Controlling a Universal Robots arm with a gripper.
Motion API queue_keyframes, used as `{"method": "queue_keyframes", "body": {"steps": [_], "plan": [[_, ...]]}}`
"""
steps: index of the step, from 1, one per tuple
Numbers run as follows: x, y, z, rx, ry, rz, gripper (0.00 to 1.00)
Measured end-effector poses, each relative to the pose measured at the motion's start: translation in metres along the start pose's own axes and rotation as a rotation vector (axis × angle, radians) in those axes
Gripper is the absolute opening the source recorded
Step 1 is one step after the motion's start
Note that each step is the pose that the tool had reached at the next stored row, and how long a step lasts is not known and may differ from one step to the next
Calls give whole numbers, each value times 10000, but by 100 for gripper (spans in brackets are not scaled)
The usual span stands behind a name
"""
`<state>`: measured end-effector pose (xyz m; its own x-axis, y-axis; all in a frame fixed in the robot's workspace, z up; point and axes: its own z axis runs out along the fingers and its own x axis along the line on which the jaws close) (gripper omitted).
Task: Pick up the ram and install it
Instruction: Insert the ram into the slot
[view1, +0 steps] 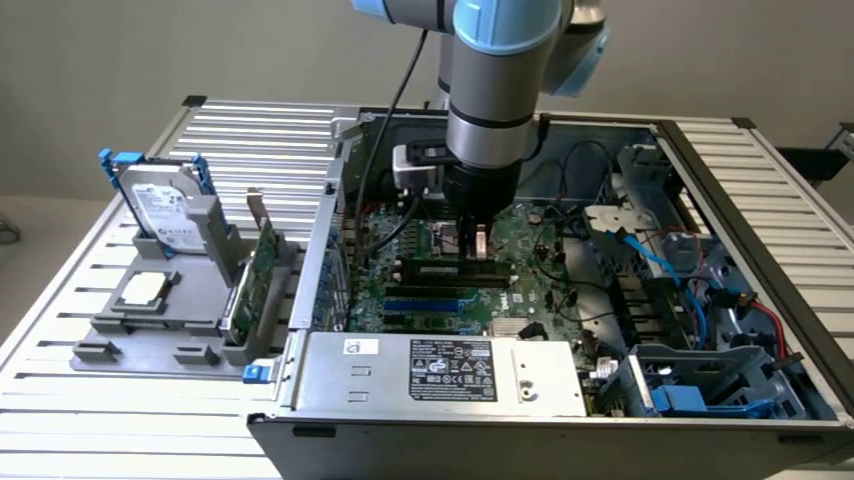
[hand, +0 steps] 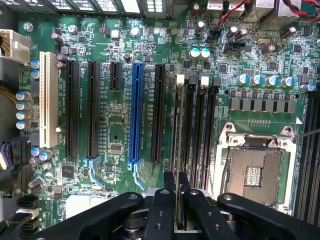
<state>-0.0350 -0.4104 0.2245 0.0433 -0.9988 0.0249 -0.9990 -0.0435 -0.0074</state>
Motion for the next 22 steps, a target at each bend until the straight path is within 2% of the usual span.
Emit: {"method": "queue_keyframes", "body": {"steps": [22], "plan": [[-16, 2, 48, 2, 2, 0, 14]]}}
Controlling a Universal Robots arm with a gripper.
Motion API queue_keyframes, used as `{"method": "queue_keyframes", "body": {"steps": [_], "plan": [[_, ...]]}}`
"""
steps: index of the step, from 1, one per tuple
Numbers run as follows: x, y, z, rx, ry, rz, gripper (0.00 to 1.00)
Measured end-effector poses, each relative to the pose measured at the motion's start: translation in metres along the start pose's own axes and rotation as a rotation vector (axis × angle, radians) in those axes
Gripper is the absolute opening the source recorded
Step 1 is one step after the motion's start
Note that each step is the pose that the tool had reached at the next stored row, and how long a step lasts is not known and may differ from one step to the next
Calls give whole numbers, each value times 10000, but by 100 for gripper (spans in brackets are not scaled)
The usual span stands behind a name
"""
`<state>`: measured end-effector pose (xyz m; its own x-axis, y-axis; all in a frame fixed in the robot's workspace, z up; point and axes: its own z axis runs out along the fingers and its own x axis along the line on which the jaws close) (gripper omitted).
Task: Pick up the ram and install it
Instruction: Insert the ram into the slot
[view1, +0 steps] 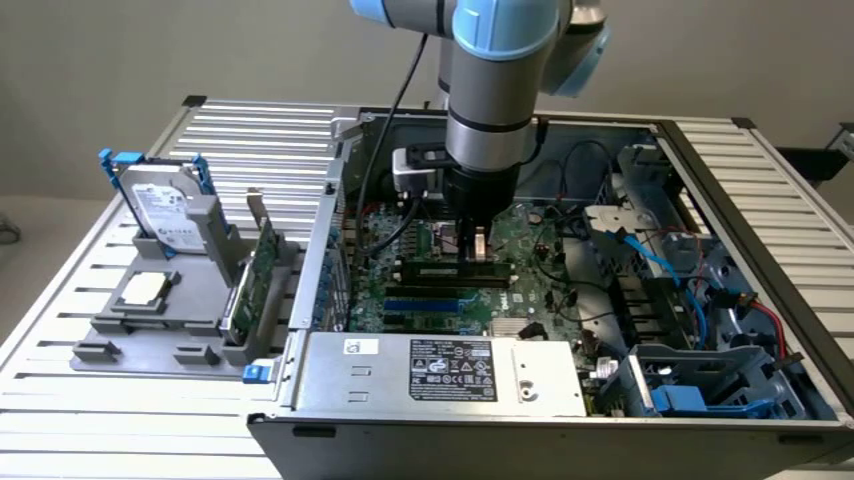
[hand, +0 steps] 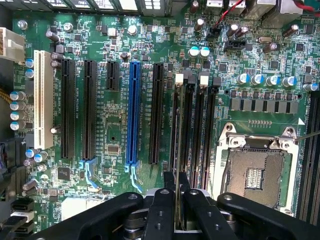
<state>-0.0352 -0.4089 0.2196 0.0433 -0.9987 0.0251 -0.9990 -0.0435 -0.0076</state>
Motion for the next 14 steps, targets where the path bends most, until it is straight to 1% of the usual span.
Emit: {"method": "queue_keyframes", "body": {"steps": [7, 14], "plan": [[0, 7, 2, -1, 5, 0, 14], [1, 7, 3, -2, 39, 1, 14]]}}
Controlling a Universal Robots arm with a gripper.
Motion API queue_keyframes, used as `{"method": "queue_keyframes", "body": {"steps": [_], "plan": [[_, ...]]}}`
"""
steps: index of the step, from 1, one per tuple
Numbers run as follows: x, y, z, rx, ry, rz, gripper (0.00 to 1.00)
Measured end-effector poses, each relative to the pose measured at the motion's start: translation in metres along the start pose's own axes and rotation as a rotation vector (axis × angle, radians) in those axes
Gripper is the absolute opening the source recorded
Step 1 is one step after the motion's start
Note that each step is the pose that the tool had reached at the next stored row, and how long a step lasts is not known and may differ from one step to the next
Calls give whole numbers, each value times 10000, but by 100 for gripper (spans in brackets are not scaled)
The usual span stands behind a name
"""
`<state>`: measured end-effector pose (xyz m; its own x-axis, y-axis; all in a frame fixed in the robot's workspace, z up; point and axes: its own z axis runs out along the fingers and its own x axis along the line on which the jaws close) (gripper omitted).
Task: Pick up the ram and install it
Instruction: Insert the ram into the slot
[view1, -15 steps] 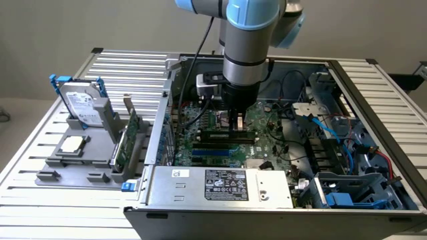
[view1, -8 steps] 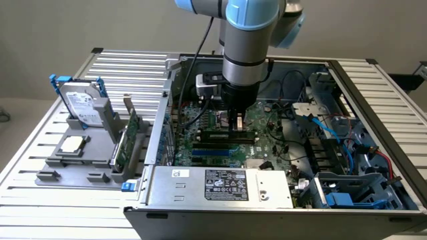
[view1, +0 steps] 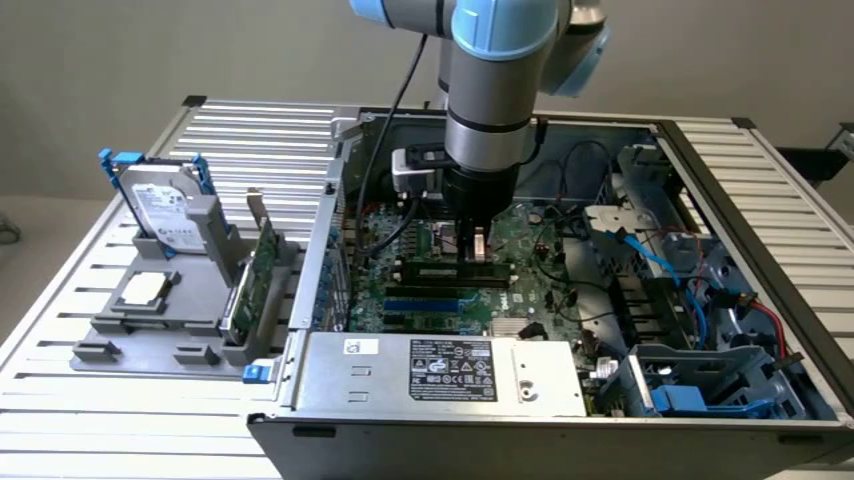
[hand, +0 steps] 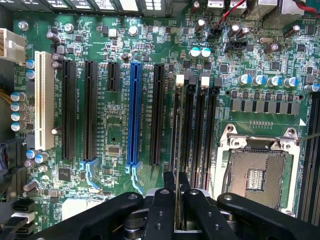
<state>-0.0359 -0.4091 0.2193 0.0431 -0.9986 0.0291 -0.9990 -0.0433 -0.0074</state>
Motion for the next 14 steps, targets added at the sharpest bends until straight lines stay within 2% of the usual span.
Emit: {"method": "queue_keyframes", "body": {"steps": [14], "plan": [[-1, 0, 32, -2, 52, -1, 14]]}}
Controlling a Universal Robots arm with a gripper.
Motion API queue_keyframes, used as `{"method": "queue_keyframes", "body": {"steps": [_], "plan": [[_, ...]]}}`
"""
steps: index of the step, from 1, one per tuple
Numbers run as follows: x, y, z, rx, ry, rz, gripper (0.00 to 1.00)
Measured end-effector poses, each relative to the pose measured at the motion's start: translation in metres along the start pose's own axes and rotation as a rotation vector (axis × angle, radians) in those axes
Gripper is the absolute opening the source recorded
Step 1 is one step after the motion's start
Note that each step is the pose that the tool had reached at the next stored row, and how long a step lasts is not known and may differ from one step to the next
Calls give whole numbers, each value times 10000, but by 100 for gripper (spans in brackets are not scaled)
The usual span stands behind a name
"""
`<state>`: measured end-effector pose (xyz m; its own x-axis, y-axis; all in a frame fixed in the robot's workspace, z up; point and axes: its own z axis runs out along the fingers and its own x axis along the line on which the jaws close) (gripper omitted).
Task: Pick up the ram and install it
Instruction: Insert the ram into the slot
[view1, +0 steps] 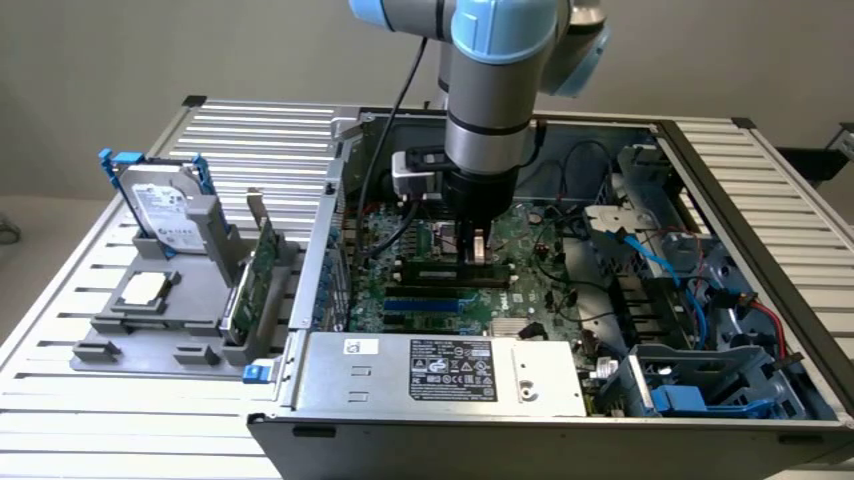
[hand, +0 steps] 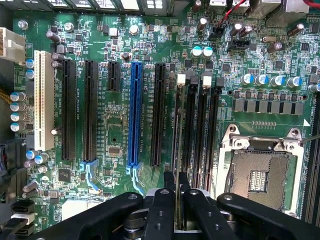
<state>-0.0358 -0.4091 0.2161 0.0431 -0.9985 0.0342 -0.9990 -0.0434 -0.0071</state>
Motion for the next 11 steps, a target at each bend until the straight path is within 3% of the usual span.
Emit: {"method": "queue_keyframes", "body": {"steps": [4, 7, 11], "plan": [[0, 0, 5, 1, 1, 0, 16], [0, 0, 6, 0, -1, 0, 34], [2, 0, -51, -57, -7, -1, 45]]}}
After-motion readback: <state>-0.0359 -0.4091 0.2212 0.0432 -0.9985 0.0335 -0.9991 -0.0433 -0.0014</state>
